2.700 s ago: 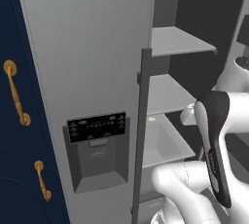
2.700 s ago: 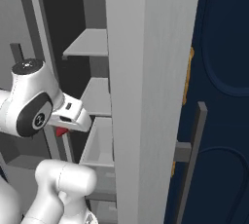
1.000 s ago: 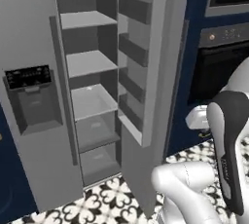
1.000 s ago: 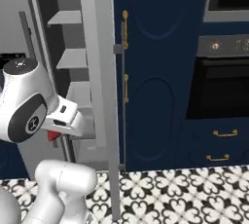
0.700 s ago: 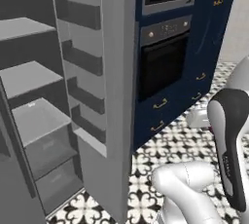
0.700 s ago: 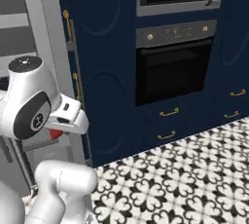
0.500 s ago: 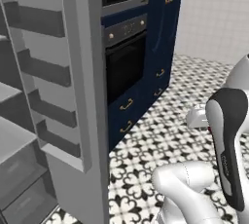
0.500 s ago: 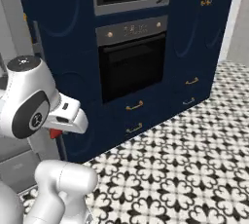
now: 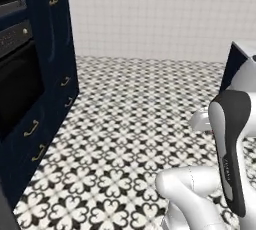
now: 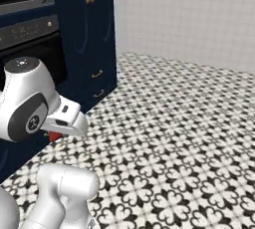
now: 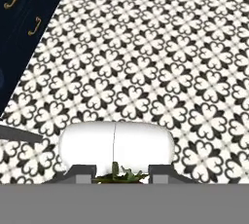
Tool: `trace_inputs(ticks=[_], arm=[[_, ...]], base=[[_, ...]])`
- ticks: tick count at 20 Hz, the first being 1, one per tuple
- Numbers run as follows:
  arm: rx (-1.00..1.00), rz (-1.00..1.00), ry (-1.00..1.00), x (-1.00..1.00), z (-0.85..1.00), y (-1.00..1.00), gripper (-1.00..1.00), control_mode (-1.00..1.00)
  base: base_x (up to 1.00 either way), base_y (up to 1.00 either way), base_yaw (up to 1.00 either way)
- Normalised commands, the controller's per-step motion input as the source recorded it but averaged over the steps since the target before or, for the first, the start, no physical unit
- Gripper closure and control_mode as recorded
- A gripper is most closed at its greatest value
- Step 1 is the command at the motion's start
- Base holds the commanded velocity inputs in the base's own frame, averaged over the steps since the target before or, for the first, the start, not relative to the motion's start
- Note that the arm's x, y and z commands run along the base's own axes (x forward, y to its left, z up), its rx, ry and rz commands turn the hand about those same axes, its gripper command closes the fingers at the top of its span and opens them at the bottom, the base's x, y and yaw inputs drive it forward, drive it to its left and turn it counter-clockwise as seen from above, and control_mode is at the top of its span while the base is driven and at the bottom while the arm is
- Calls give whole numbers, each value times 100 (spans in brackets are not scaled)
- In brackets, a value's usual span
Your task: Take the strawberry from the fridge and place it on top of the pancake, located on the dining counter.
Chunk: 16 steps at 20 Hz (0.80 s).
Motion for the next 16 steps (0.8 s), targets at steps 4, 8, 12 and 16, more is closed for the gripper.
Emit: trace_inputs(ticks=[4, 8, 12, 16], arm=[[0, 0, 0, 0, 0, 0, 100, 100], [0, 0, 0, 0, 0, 0, 100, 100], [0, 0, 0, 0, 0, 0, 100, 100], [0, 0, 0, 0, 0, 0, 100, 100]], base=[[43, -99, -58], [97, -62, -44], [100, -9, -28], [100, -6, -21]])
